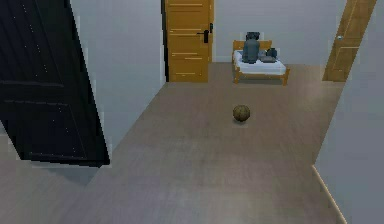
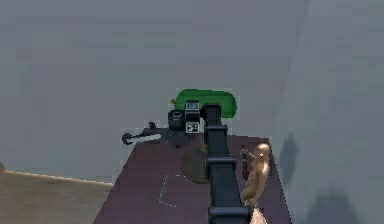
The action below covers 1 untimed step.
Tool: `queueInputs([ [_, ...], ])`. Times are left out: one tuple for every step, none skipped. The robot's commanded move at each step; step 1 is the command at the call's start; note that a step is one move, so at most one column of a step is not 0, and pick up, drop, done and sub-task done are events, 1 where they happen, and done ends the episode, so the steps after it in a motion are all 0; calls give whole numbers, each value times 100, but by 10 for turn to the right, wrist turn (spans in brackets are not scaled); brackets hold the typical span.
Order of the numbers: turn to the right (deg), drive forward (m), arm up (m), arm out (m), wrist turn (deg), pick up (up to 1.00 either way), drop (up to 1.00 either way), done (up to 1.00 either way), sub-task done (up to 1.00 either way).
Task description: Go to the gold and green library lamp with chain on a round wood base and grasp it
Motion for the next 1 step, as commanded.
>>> queueInputs([
  [0, 0, 0, 0, 450, 0, 0, 0, 0],
])
